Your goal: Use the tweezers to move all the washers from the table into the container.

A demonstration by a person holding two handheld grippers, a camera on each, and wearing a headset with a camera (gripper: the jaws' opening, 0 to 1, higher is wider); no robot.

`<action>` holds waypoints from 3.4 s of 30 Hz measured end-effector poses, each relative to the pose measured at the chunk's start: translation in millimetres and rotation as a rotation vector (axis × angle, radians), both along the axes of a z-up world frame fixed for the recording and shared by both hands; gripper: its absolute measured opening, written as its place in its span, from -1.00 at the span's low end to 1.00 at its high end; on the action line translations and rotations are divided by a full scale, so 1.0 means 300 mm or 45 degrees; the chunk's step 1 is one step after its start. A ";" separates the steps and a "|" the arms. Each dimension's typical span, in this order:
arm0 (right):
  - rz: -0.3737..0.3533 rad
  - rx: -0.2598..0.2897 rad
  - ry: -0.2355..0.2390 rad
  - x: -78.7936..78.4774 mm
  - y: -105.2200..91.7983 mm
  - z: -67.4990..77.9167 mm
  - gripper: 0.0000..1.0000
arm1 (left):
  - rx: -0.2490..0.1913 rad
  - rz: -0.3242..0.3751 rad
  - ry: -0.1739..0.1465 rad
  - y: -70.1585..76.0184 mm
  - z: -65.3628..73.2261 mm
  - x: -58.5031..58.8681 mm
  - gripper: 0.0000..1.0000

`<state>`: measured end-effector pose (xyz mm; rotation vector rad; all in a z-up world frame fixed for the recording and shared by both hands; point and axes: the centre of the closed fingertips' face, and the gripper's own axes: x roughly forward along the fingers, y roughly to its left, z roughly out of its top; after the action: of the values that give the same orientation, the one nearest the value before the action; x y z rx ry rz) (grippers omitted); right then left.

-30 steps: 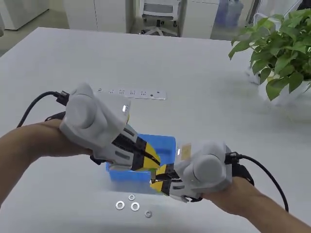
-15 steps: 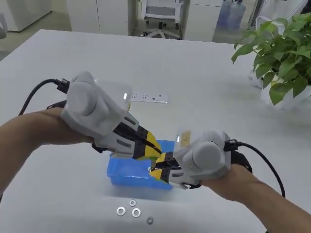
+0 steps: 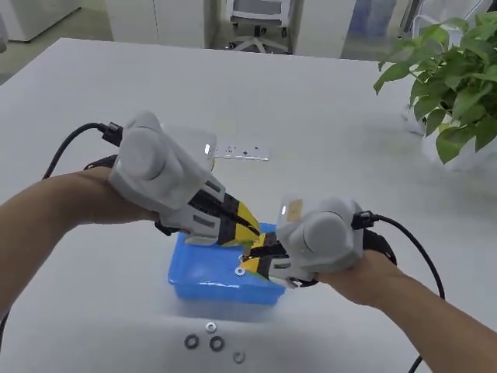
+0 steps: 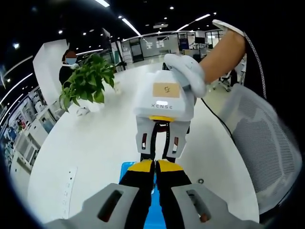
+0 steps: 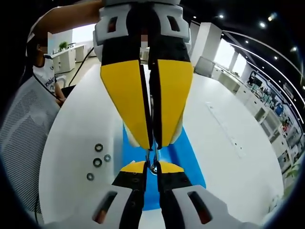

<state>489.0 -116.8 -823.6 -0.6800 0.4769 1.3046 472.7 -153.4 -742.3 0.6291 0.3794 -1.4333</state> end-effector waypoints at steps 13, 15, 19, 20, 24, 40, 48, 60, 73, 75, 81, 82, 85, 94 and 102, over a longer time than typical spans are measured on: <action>-0.015 -0.010 0.055 0.043 0.000 -0.074 -0.79 | 0.025 0.021 0.029 0.008 -0.071 0.052 -0.89; -0.015 -0.015 0.059 0.045 -0.001 -0.081 -0.79 | 0.025 0.024 0.035 0.007 -0.079 0.054 -0.89; -0.003 -0.026 0.056 0.046 -0.003 -0.095 -0.79 | 0.022 0.033 0.043 0.005 -0.093 0.056 -0.89; 0.002 -0.033 0.055 0.046 -0.005 -0.101 -0.79 | 0.024 0.034 0.045 0.005 -0.099 0.055 -0.89; 0.009 -0.042 0.063 0.043 -0.008 -0.117 -0.79 | 0.025 0.041 0.056 0.007 -0.113 0.054 -0.89; 0.023 -0.046 0.090 0.036 -0.009 -0.148 -0.79 | 0.019 0.061 0.087 0.007 -0.141 0.052 -0.89; 0.019 -0.049 0.091 0.037 -0.010 -0.146 -0.77 | 0.011 0.068 0.097 0.003 -0.141 0.056 -0.88; 0.025 -0.049 0.078 0.036 -0.012 -0.130 -0.77 | 0.000 0.068 0.095 0.004 -0.122 0.054 -0.88; 0.032 -0.031 0.057 0.019 -0.002 -0.089 -0.77 | -0.008 0.068 0.098 0.009 -0.085 0.034 -0.89; 0.034 -0.027 0.055 0.015 0.000 -0.083 -0.77 | -0.009 0.069 0.099 0.012 -0.078 0.030 -0.89; 0.037 -0.017 0.043 0.004 0.007 -0.065 -0.77 | -0.012 0.073 0.095 0.021 -0.060 0.019 -0.89; 0.037 -0.014 0.043 0.002 0.007 -0.063 -0.77 | -0.013 0.073 0.094 0.022 -0.058 0.017 -0.89; 0.039 -0.005 0.042 -0.010 0.010 -0.052 -0.77 | -0.014 0.070 0.093 0.025 -0.047 0.006 -0.89; 0.034 0.012 0.026 -0.038 0.009 -0.027 -0.77 | -0.010 0.063 0.085 0.030 -0.023 -0.023 -0.89; 0.024 0.031 0.013 -0.059 0.012 -0.002 -0.77 | -0.009 0.072 0.071 0.035 0.002 -0.044 -0.90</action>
<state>471.2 -113.3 -824.3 -0.6593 0.4631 1.3302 459.6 -142.9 -741.7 0.5690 0.4328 -1.3996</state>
